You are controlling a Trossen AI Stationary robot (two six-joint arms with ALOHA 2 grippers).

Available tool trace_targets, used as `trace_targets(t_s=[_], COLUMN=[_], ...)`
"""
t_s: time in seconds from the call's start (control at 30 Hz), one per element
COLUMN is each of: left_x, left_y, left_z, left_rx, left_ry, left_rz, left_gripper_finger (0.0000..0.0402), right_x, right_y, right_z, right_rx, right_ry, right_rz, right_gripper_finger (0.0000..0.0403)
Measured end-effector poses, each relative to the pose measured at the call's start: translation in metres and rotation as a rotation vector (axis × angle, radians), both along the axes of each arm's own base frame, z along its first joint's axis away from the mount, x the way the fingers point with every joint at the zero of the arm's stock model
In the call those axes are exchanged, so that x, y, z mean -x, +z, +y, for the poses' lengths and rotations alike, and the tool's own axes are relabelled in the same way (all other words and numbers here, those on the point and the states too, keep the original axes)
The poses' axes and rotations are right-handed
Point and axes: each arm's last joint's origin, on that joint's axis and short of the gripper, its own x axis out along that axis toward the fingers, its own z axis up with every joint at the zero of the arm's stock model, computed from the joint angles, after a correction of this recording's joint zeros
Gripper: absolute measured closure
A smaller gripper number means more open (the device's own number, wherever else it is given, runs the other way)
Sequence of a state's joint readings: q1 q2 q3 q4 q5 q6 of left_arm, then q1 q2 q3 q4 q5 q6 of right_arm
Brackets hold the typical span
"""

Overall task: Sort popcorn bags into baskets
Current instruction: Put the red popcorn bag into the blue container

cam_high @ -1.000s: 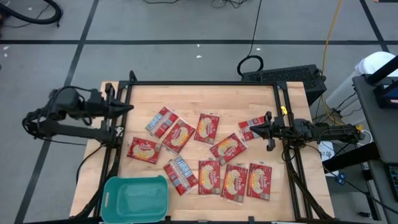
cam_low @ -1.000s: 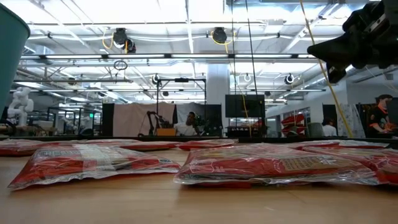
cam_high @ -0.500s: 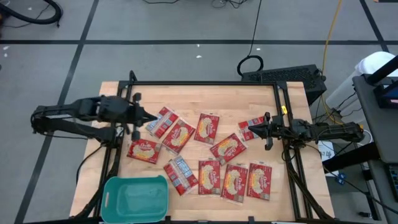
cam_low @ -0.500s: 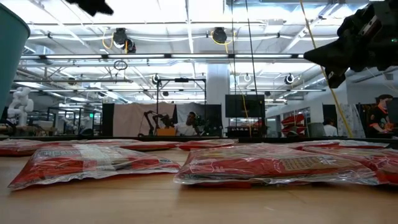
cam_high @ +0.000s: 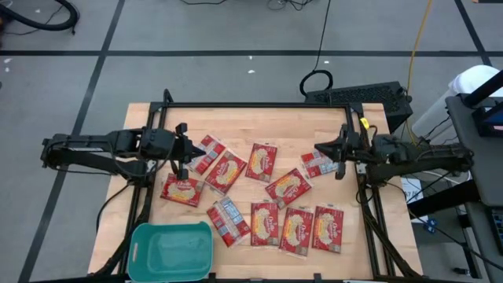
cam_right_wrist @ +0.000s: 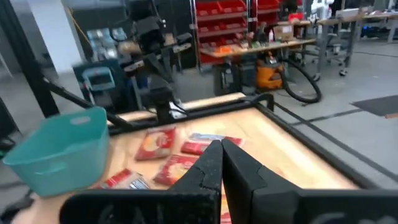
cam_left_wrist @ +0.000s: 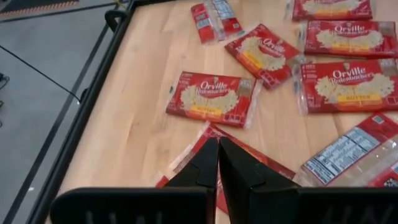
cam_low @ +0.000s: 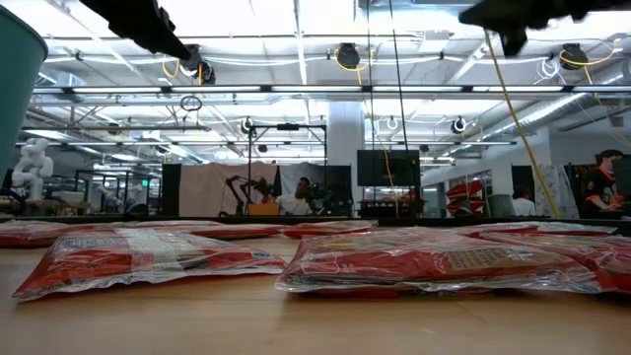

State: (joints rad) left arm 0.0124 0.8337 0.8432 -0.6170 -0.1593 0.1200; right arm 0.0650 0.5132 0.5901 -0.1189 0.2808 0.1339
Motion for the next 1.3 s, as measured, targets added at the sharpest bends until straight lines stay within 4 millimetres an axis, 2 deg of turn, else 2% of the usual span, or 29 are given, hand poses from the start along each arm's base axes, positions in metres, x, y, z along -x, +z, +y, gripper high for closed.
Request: trace_targets(t_s=[0.1, 0.23, 0.43, 0.57, 0.7, 1.03, 1.3], left_x=[0.0, 0.0, -0.002, -0.001, 0.0, -0.01, -0.023], left_y=[-0.004, -0.012, -0.032, -0.046, -0.058, -0.091, -0.116], left_z=[0.0, 0.0, 0.0, 0.0, -0.001, -0.008, -0.015], left_rx=[0.021, 0.063, 0.103, 0.133, 0.178, 0.249, 0.283], left_ry=[0.016, 0.046, 0.076, 0.102, 0.133, 0.181, 0.178], left_rz=[0.005, 0.017, 0.04, 0.066, 0.082, 0.214, 0.367], left_gripper_finger=[0.0382, 0.0382, 0.0382, 0.0382, 0.0368, 0.0259, 0.0219], right_x=[-0.015, -0.038, -0.066, -0.077, -0.089, -0.122, -0.159], right_y=[0.026, 0.041, 0.026, 0.013, 0.0, -0.036, -0.056], right_z=[0.001, -0.002, -0.02, -0.037, -0.046, -0.041, -0.025], right_rx=[0.03, 0.103, 0.196, 0.139, 0.041, -0.091, -0.094], right_ry=[-0.01, -0.054, -0.171, -0.248, -0.207, -0.173, -0.111], right_rz=[0.069, 0.197, 0.366, 0.437, 0.473, 0.569, 0.472], right_gripper_finger=[0.0403, 0.0403, 0.0403, 0.0403, 0.0403, 0.0403, 0.0403])
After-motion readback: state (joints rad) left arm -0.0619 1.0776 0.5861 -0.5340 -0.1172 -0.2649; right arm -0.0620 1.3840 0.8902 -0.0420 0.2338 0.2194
